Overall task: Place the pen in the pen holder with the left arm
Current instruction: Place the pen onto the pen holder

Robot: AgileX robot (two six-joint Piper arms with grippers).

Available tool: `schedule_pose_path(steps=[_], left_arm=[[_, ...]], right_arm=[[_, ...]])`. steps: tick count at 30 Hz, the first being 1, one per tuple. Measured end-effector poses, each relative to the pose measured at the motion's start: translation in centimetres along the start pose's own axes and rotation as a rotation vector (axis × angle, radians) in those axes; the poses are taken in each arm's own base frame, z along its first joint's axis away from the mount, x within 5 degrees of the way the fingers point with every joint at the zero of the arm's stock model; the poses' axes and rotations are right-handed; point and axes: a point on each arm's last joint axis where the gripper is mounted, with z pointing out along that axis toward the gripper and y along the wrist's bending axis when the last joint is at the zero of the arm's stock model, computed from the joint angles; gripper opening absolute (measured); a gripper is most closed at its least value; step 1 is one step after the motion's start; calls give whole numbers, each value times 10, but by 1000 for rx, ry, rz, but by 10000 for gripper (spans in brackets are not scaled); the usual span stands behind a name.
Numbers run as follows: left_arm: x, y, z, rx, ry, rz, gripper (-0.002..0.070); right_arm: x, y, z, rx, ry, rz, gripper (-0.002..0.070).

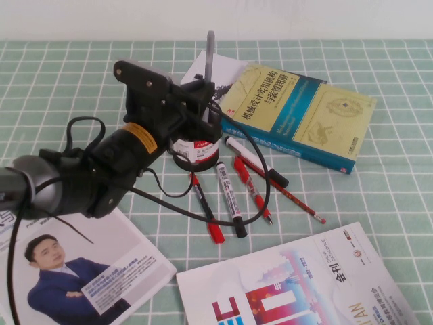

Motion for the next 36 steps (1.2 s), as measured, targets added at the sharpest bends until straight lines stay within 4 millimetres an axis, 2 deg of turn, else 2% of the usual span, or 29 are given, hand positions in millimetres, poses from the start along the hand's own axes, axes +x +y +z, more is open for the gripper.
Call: schedule_pose_path(steps=[7, 23, 27, 31, 36], left_arm=[[11, 1, 3, -6, 45, -7, 46], [11, 2, 3, -11, 61, -6, 47], [12, 2, 3, -12, 71, 11, 97], [12, 2, 3, -13, 75, 17, 192], [13, 2, 3, -15, 85, 23, 227]], right_arm=[[0, 0, 0, 0, 0, 0, -19], [0, 0, 0, 0, 0, 0, -20], [0, 0, 0, 0, 0, 0, -20], [0, 0, 0, 0, 0, 0, -20], [0, 0, 0, 0, 0, 0, -20]])
